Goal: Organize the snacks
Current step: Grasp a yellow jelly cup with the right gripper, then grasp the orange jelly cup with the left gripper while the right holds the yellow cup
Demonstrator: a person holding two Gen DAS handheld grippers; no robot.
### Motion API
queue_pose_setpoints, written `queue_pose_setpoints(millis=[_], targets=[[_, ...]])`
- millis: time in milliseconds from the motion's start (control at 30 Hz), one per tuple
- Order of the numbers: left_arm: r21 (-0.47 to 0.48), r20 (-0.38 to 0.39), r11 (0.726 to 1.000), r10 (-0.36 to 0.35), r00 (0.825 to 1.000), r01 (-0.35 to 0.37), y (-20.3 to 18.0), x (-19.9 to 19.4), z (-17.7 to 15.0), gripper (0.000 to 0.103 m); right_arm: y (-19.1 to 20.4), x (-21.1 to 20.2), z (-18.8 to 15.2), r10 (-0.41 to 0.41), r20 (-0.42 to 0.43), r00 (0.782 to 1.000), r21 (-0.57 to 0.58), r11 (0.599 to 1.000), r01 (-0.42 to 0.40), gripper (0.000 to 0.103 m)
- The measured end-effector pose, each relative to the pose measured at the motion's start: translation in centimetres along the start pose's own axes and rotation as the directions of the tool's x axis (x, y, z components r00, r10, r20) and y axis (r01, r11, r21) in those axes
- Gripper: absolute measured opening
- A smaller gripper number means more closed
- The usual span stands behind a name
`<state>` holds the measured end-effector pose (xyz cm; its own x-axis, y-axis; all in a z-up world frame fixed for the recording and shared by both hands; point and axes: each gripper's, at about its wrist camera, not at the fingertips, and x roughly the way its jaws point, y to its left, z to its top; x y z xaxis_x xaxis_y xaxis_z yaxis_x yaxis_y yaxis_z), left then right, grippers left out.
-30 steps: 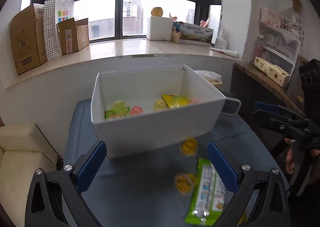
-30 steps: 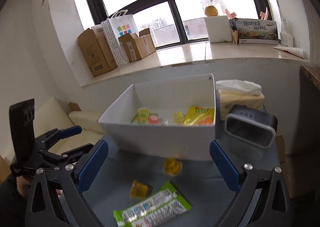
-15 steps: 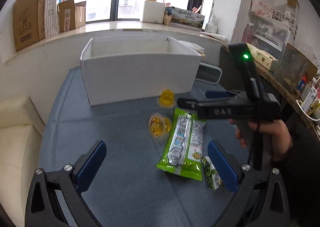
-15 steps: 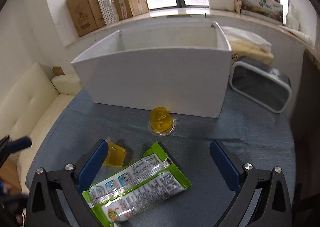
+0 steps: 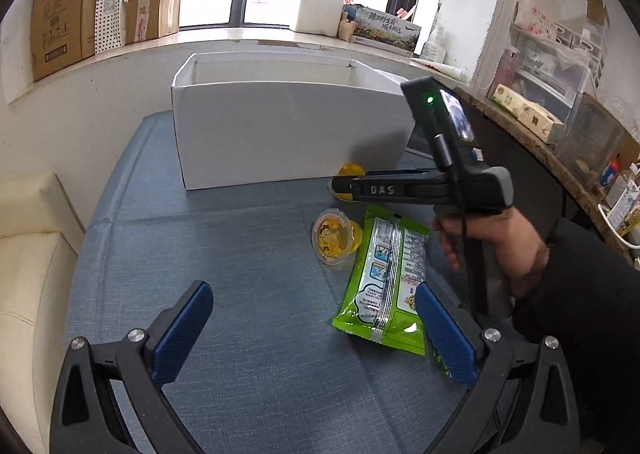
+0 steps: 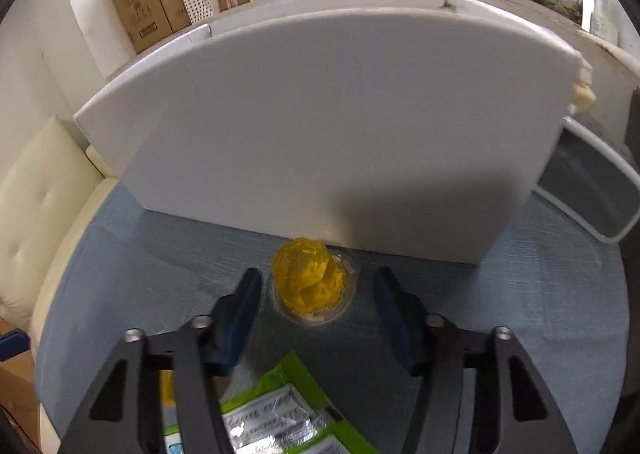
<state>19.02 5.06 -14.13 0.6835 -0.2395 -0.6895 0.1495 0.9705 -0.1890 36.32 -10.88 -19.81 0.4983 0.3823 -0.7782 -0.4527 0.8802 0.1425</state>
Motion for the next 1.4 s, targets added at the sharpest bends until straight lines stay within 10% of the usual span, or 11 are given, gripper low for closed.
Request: queue_pose_setpoints(millis=[467, 1167, 1333, 1400], targets=[[-0.018, -0.012, 1.0, -0.002, 1.0, 0.002, 0.0, 1.0, 0.3, 0.103, 1.3, -1.6, -0.1, -0.003, 0.038, 0.999, -0.07, 0.998, 0.006, 0.039], [-0.007, -0.136, 1.0, 0.026, 0.99, -0.027, -2.5, 10.4, 2.9, 0.102, 1.6, -14.6, -3.1, 0.023, 0.234, 0.972, -0.096, 0.995, -0.001, 0.039], [-0.001, -0.131, 1.0, 0.018, 0.991, -0.019, -2.9, 11.3, 2.6, 0.084, 1.0, -15.6, -4.5, 0.028, 0.236, 0.971, -0.08, 0.997, -0.009, 0.039], [-0.009, -0.129, 1.0, -0.014, 0.992, 0.013, -2.8, 11.0, 2.6, 0.061, 0.7, -15.8, -4.9, 0.029, 0.238, 0.971, -0.073, 0.997, -0.012, 0.039]])
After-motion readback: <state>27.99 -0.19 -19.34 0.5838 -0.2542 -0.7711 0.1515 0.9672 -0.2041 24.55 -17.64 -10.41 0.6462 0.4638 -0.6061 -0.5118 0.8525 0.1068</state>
